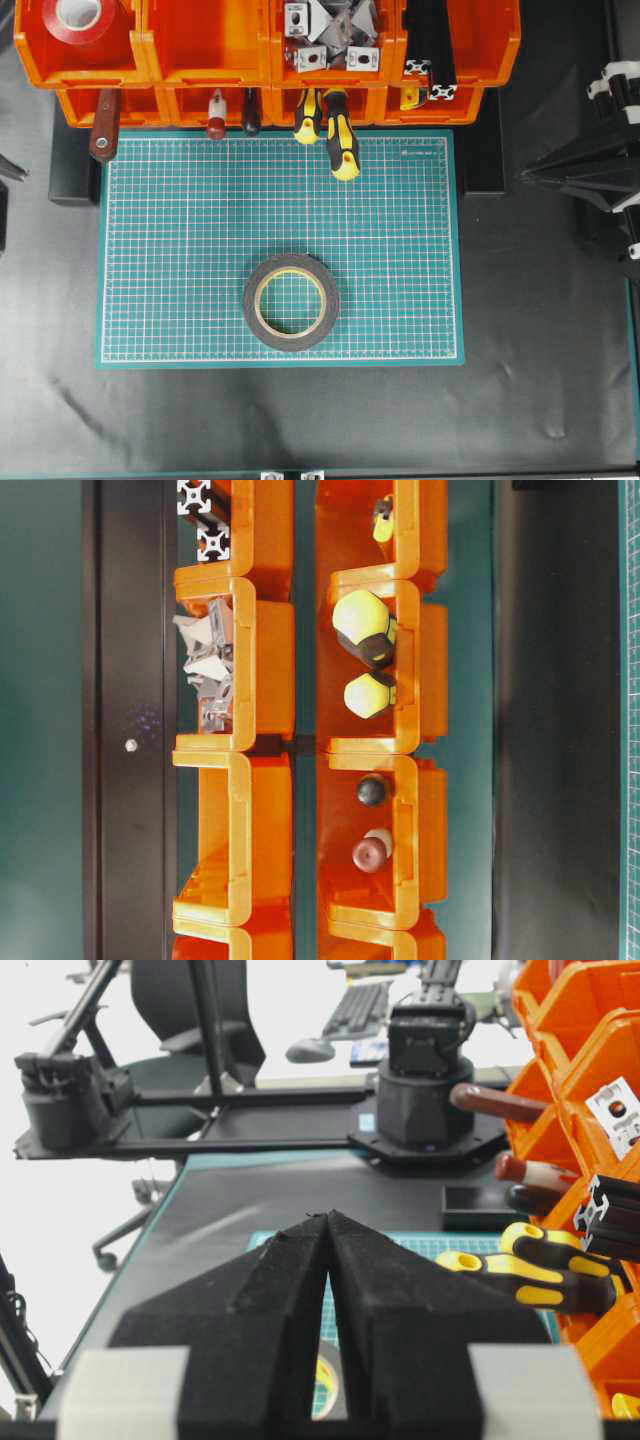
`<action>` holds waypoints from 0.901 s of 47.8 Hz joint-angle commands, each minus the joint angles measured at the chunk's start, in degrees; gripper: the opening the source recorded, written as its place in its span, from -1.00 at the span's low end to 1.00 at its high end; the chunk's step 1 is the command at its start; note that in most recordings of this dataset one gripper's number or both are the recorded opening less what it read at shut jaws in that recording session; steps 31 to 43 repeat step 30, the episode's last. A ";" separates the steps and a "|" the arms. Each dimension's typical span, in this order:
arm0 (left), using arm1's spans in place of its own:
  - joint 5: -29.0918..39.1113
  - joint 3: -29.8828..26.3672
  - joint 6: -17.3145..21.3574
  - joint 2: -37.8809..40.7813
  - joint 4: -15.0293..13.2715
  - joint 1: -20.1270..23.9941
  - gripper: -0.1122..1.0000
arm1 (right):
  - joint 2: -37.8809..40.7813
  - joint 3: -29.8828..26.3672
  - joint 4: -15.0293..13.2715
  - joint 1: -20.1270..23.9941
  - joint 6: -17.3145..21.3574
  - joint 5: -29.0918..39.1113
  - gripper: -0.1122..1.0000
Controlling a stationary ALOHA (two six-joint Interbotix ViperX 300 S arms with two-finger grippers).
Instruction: Pick foam from container rack with left arm.
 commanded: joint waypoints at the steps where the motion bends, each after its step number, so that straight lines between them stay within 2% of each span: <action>1: -0.53 -0.53 -0.09 0.26 0.18 0.09 0.64 | 0.35 -0.70 0.18 0.09 0.00 -0.09 -0.82; 43: -0.70 -0.09 -0.18 -2.29 0.18 0.09 0.64 | 0.35 0.09 0.18 0.44 -0.09 0.62 -0.82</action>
